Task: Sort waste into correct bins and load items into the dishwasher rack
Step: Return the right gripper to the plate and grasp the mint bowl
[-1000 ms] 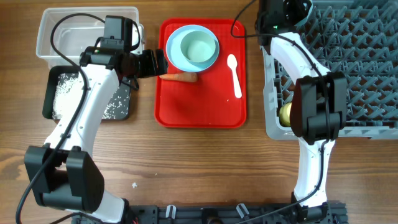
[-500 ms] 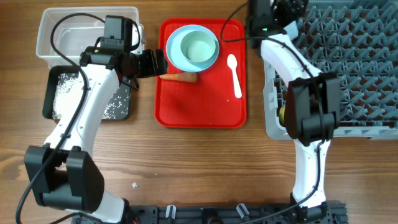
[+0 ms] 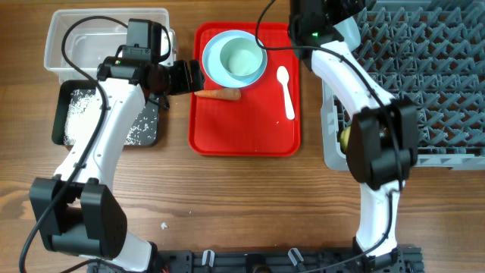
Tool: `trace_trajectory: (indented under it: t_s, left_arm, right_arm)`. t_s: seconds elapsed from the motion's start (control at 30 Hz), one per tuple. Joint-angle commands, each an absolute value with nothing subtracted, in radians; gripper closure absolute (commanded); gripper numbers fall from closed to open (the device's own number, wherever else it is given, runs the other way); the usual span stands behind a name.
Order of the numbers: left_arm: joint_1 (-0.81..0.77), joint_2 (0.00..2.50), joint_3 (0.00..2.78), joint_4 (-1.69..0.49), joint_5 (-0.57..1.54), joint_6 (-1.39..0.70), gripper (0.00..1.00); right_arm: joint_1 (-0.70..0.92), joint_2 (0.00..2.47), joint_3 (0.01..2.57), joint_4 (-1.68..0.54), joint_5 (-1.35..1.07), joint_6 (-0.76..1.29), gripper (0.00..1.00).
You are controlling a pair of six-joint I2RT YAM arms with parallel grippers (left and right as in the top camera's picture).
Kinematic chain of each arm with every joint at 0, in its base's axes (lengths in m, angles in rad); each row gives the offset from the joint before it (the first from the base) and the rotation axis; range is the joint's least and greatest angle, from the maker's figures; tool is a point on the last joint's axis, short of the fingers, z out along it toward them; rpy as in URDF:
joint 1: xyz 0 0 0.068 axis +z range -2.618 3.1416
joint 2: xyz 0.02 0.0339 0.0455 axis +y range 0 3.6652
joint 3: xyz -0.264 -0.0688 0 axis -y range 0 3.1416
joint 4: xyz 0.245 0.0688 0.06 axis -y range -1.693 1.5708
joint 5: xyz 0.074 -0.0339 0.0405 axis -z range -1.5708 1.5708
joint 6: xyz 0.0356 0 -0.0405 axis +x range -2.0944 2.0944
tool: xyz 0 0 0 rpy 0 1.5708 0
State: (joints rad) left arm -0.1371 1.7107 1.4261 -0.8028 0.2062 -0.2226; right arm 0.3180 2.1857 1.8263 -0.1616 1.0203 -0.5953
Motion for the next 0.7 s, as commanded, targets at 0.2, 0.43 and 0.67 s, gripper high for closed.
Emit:
trace_trajectory:
  t_s: [0.2,0.43,0.67]
  left_arm:
    - [-0.132,1.713,1.425,-0.801,0.204,-0.221,0.00]
    - [-0.132,1.713,1.425,-0.801,0.204,-0.221,0.00]
    - [-0.132,1.713,1.425,-0.801,0.204,-0.221,0.00]
  right_arm:
    - [0.450,2.091,1.835,-0.617,0.447,0.133,0.00]
    - [0.408,2.067,1.905,-0.682,-0.182,0.439,0.00]
    - [0.408,2.180,1.905,-0.707,-0.266,0.427,0.00]
